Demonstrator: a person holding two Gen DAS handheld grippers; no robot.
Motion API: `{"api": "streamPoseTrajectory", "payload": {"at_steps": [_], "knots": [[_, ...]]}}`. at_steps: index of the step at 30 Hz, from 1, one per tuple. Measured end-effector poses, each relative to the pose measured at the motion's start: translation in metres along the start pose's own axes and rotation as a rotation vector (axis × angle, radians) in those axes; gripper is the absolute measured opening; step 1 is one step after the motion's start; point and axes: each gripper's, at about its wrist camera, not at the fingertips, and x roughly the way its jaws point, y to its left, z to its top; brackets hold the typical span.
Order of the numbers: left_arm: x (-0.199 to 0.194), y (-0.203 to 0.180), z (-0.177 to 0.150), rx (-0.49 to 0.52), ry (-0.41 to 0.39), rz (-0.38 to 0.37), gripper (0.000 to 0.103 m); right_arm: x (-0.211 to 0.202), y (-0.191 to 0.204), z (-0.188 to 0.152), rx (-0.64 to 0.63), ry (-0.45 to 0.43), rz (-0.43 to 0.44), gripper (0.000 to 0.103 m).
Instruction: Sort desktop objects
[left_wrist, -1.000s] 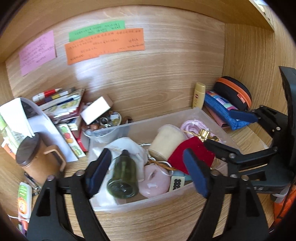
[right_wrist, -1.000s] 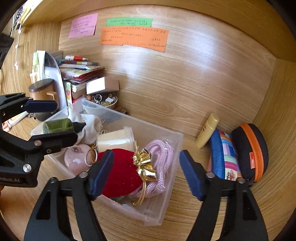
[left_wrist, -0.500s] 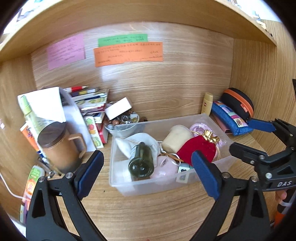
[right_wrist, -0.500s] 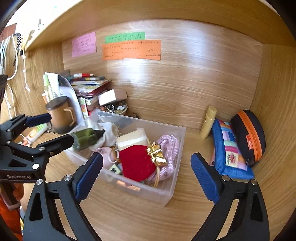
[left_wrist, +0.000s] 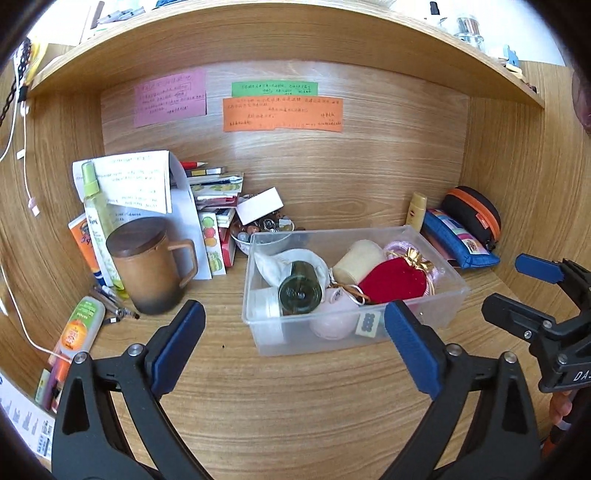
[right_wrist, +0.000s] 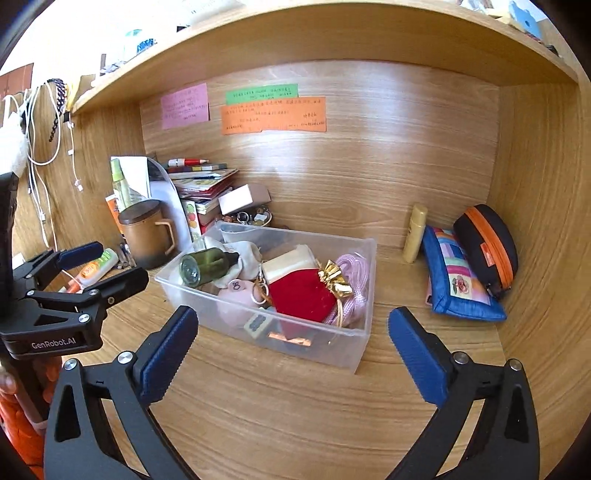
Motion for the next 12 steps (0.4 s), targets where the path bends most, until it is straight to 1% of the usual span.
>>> {"api": "streamPoseTrajectory", "payload": {"at_steps": [6,12], "knots": [[-0.0025,-0.0014,-0.0083,0.001,0.004,0.003,0.099,-0.0045,0.0069,-0.0063,-0.018,0.0,-0.008,0.103],[-0.0027,-0.0015,-0.0104,-0.008,0.009,-0.014,0.099,-0.0058,0.0087,-0.0088,-0.027,0.002,-0.015,0.103]]}}
